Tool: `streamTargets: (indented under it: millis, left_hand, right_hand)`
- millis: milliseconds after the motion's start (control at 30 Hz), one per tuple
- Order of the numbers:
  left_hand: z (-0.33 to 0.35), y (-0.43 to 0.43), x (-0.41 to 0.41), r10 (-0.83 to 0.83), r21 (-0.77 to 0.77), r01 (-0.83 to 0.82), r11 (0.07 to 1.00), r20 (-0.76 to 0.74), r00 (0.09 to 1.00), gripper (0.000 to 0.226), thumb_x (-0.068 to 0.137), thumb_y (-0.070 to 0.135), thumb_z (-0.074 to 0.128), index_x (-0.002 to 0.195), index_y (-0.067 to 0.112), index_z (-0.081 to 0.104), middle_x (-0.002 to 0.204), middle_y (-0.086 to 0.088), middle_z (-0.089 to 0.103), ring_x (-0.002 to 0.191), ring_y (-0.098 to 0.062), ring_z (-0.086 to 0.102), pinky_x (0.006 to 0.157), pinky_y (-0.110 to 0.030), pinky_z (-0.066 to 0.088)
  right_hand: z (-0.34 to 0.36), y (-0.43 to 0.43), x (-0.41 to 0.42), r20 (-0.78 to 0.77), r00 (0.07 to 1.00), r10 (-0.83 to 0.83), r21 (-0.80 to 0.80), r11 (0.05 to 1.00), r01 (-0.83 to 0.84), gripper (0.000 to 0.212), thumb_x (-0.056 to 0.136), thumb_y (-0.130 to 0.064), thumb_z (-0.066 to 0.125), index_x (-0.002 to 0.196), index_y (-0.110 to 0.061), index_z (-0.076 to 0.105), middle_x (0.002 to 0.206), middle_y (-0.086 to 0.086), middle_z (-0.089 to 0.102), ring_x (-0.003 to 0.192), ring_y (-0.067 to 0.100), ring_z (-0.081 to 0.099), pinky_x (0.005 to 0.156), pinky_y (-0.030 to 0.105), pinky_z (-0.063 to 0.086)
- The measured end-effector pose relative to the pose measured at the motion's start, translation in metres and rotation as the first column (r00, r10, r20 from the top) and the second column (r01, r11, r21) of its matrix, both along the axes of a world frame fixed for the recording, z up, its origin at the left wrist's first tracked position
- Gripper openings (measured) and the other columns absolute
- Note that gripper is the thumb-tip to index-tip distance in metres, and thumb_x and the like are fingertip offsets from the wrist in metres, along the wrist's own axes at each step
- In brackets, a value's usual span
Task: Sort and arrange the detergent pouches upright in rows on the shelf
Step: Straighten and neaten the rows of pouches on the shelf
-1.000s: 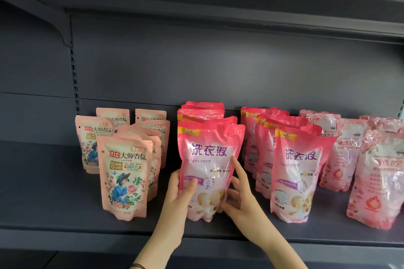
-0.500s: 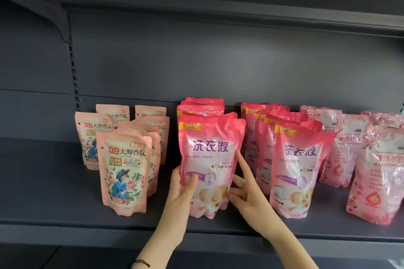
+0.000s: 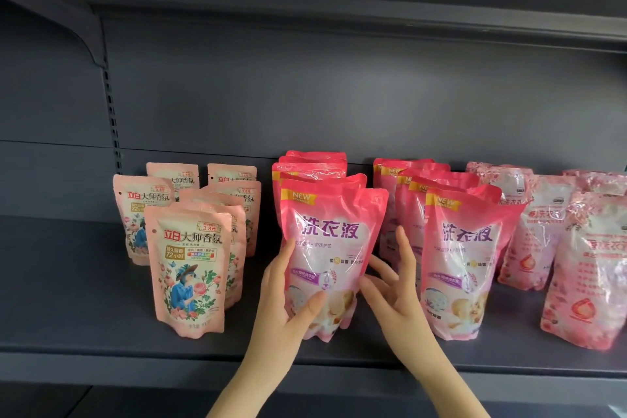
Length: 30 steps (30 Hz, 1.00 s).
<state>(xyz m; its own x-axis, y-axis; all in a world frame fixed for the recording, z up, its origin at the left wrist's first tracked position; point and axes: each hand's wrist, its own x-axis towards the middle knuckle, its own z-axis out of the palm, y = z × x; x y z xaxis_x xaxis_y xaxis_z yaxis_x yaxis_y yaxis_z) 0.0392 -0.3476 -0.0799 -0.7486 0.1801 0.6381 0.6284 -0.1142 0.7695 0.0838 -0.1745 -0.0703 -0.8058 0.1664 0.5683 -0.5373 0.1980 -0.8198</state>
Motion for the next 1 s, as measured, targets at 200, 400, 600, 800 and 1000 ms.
streamTargets:
  millis: [200, 400, 600, 800, 1000]
  left_hand:
    - [0.012, 0.007, -0.007, -0.031, 0.063, 0.027, 0.998, 0.057, 0.998, 0.068, 0.081, 0.028, 0.067, 0.133, 0.056, 0.035, 0.14, 0.03, 0.04, 0.134, 0.0, 0.038, 0.105, -0.044, 0.044]
    - [0.013, 0.009, -0.005, -0.049, 0.115, 0.041, 0.993, 0.067, 0.997, 0.066, 0.083, 0.022, 0.065, 0.136, 0.049, 0.035, 0.137, 0.033, 0.042, 0.132, 0.002, 0.039, 0.106, -0.047, 0.043]
    - [0.029, -0.01, 0.0, 0.179, -0.128, -0.2, 0.971, -0.162, 0.971, 0.062, 0.084, 0.043, 0.058, 0.13, 0.066, 0.024, 0.143, 0.026, 0.028, 0.137, 0.001, 0.028, 0.108, -0.02, 0.033]
    - [0.122, -0.034, -0.019, 0.167, -0.424, -0.608, 0.672, -0.713, 0.681, 0.04, 0.087, 0.046, 0.051, 0.125, 0.036, 0.047, 0.132, 0.011, 0.039, 0.123, -0.012, 0.033, 0.102, -0.031, 0.026]
    - [0.196, -0.039, -0.039, 0.002, -0.678, -0.432, 0.595, -0.536, 0.844, 0.02, 0.087, 0.048, 0.056, 0.083, 0.032, 0.068, 0.076, 0.016, 0.063, 0.076, -0.002, 0.057, 0.079, -0.038, 0.049]
  right_hand:
    - [0.005, -0.01, -0.012, 0.159, 0.984, 0.086, -0.133, 0.989, -0.065, 0.035, 0.095, -0.025, 0.05, 0.13, -0.028, 0.056, 0.119, -0.003, 0.069, 0.114, 0.014, 0.063, 0.098, 0.033, 0.051]
    - [0.007, -0.008, -0.011, 0.233, 0.966, 0.108, -0.146, 0.986, -0.075, 0.027, 0.095, -0.033, 0.049, 0.11, -0.027, 0.07, 0.116, 0.003, 0.071, 0.11, 0.021, 0.066, 0.094, 0.035, 0.053]
    - [0.023, 0.006, 0.001, 0.173, 0.966, -0.194, 0.355, 0.927, 0.122, 0.013, 0.096, -0.025, 0.057, 0.098, -0.034, 0.067, 0.093, -0.018, 0.073, 0.089, -0.001, 0.067, 0.078, 0.013, 0.05]
    - [0.105, 0.018, 0.006, -0.199, 0.87, -0.452, 0.718, 0.537, 0.443, 0.03, 0.086, -0.047, 0.06, 0.096, -0.018, 0.062, 0.086, -0.008, 0.068, 0.069, 0.007, 0.063, 0.066, 0.03, 0.054]
    - [0.185, 0.027, -0.005, -0.171, 0.961, -0.218, 0.868, 0.428, 0.252, 0.027, 0.084, -0.046, 0.062, 0.099, -0.024, 0.066, 0.082, -0.019, 0.064, 0.071, -0.001, 0.062, 0.069, 0.023, 0.053]
